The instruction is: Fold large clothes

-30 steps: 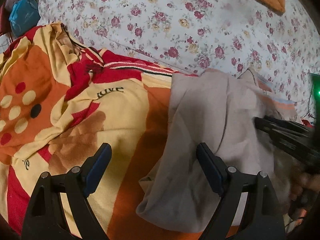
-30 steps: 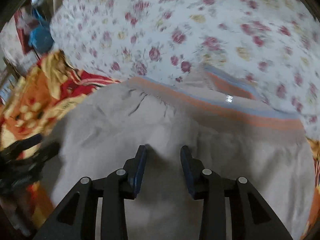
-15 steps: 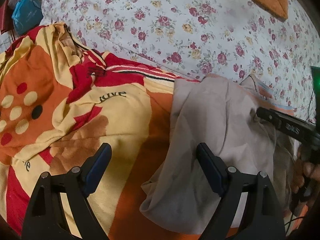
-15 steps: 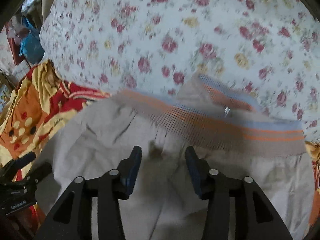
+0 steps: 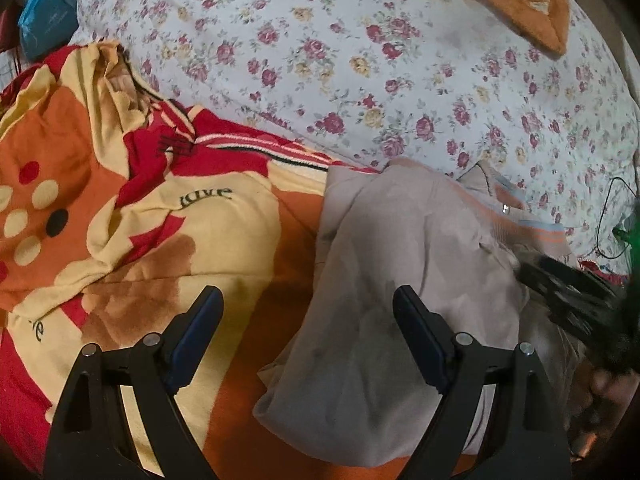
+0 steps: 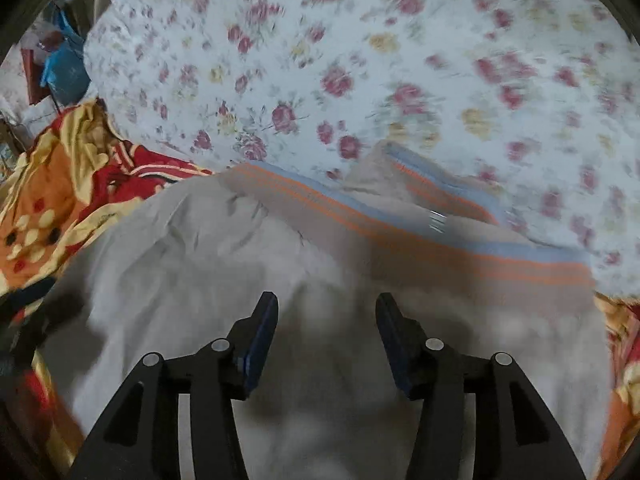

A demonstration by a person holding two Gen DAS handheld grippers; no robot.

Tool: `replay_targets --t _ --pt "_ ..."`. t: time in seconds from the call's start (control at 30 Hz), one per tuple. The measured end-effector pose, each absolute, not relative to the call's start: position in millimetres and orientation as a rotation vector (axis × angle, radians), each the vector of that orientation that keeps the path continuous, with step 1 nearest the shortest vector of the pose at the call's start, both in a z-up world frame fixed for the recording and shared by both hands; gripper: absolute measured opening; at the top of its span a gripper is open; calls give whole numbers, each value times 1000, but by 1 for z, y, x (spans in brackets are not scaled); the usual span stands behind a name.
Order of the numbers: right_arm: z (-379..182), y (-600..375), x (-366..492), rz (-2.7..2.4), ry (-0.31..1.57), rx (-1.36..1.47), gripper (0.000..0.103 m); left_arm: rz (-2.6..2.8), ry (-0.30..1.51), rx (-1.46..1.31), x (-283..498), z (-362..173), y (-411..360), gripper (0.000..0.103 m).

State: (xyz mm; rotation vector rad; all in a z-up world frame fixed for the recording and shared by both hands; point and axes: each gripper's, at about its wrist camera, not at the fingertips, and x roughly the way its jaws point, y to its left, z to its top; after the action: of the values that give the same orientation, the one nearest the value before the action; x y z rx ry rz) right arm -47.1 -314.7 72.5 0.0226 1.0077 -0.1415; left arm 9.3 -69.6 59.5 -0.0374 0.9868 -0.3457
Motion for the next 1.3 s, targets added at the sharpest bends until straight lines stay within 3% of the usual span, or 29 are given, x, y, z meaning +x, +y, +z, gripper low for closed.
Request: replay_targets --t 0.1,0.2,0.47,0.63,0.7,0.97,1.3 --pt "68 -331 -78 -205 1010 16 54 -345 1005 1 10 52 -76 87" --pt "37 -345 -85 -231 1126 -1 55 -333 1033 69 10 38 -86 87" --pt "92 -342 -147 -252 1067 103 62 -332 1047 -4 -4 42 -78 87" --pt "127 -333 -197 -306 1044 69 62 -355 930 31 -26 76 -80 87" --pt "135 -332 -205 -305 1031 89 67 -386 881 31 -36 92 -80 87" --pt "143 -325 -168 -272 962 208 79 -442 799 7 -48 107 -80 90" --pt "88 -331 -122 -264 952 115 79 -332 866 72 -25 67 -101 90"
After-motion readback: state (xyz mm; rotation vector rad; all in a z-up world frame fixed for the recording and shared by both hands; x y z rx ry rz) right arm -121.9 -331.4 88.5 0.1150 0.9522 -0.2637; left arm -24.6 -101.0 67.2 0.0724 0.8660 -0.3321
